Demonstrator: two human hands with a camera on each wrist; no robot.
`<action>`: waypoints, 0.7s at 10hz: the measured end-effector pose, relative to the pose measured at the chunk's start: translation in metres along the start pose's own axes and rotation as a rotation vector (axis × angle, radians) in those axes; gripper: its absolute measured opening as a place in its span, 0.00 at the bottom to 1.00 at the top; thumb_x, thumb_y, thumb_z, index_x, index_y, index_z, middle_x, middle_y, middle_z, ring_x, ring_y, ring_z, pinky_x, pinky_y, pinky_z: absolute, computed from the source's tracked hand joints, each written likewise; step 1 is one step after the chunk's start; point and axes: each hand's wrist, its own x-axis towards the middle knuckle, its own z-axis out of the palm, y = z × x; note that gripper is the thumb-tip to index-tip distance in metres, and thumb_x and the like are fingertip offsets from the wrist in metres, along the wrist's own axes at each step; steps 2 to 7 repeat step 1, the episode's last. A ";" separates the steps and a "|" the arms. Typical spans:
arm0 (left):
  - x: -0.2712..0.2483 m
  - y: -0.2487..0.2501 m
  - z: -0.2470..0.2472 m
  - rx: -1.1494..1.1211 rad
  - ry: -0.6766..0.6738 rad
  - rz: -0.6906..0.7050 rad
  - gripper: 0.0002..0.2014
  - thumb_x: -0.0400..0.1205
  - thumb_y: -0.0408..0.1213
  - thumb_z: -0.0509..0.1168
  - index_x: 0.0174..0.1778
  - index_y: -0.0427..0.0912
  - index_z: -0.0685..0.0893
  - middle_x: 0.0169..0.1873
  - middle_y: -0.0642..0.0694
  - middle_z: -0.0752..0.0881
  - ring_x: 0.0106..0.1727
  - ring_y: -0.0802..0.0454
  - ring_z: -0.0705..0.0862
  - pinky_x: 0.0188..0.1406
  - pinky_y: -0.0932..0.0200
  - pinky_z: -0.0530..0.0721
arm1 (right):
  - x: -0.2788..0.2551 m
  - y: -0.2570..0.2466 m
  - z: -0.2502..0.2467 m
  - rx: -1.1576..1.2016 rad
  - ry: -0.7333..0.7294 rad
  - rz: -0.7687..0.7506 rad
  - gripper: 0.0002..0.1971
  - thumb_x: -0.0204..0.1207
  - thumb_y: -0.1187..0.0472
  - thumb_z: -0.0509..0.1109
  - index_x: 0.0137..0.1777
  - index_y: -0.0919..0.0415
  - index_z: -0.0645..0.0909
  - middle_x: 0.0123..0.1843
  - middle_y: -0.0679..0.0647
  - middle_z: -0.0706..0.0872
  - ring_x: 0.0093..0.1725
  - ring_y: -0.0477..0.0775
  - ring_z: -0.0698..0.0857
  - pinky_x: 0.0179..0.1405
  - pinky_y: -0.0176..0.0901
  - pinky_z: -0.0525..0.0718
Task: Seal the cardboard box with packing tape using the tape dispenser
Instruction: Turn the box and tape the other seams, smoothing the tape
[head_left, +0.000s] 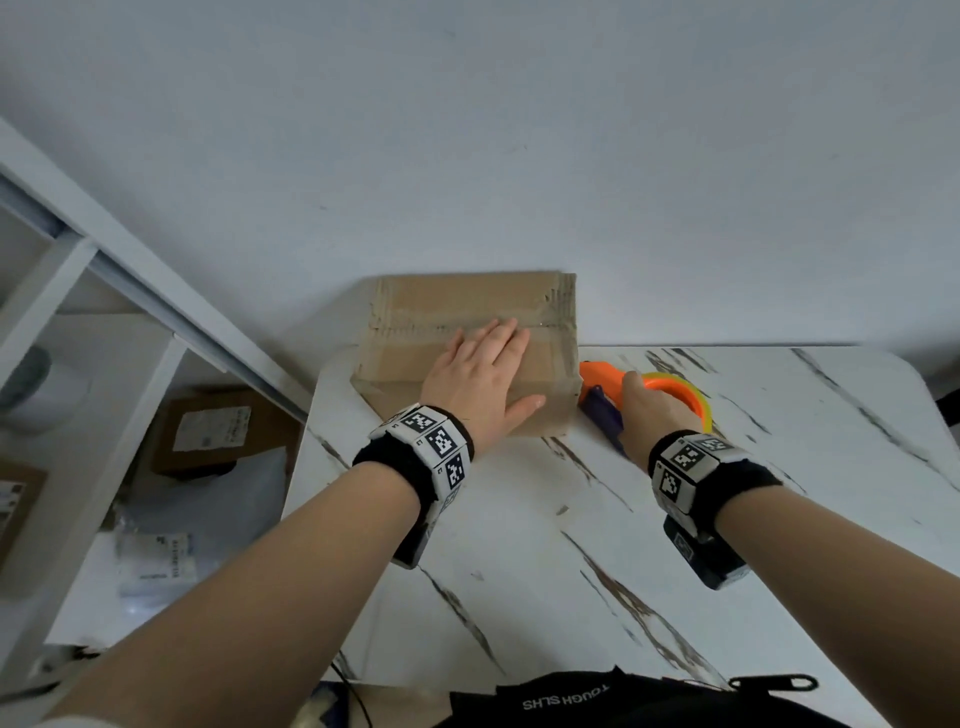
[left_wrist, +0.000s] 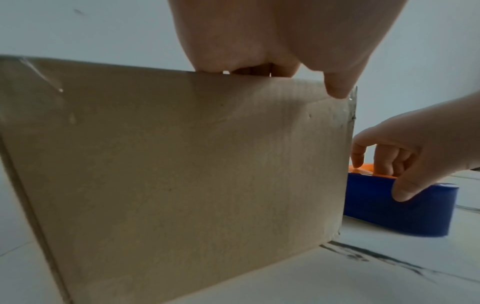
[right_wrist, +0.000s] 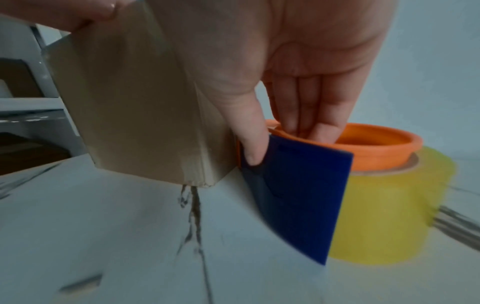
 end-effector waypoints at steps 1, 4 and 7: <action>-0.001 0.000 -0.007 -0.028 0.034 -0.031 0.35 0.82 0.59 0.49 0.82 0.45 0.50 0.83 0.47 0.51 0.83 0.51 0.50 0.82 0.50 0.45 | -0.002 0.001 -0.012 0.028 -0.011 -0.049 0.17 0.77 0.62 0.65 0.62 0.66 0.67 0.34 0.56 0.79 0.35 0.60 0.81 0.29 0.46 0.78; -0.001 0.000 -0.007 -0.028 0.034 -0.031 0.35 0.82 0.59 0.49 0.82 0.45 0.50 0.83 0.47 0.51 0.83 0.51 0.50 0.82 0.50 0.45 | -0.002 0.001 -0.012 0.028 -0.011 -0.049 0.17 0.77 0.62 0.65 0.62 0.66 0.67 0.34 0.56 0.79 0.35 0.60 0.81 0.29 0.46 0.78; -0.001 0.000 -0.007 -0.028 0.034 -0.031 0.35 0.82 0.59 0.49 0.82 0.45 0.50 0.83 0.47 0.51 0.83 0.51 0.50 0.82 0.50 0.45 | -0.002 0.001 -0.012 0.028 -0.011 -0.049 0.17 0.77 0.62 0.65 0.62 0.66 0.67 0.34 0.56 0.79 0.35 0.60 0.81 0.29 0.46 0.78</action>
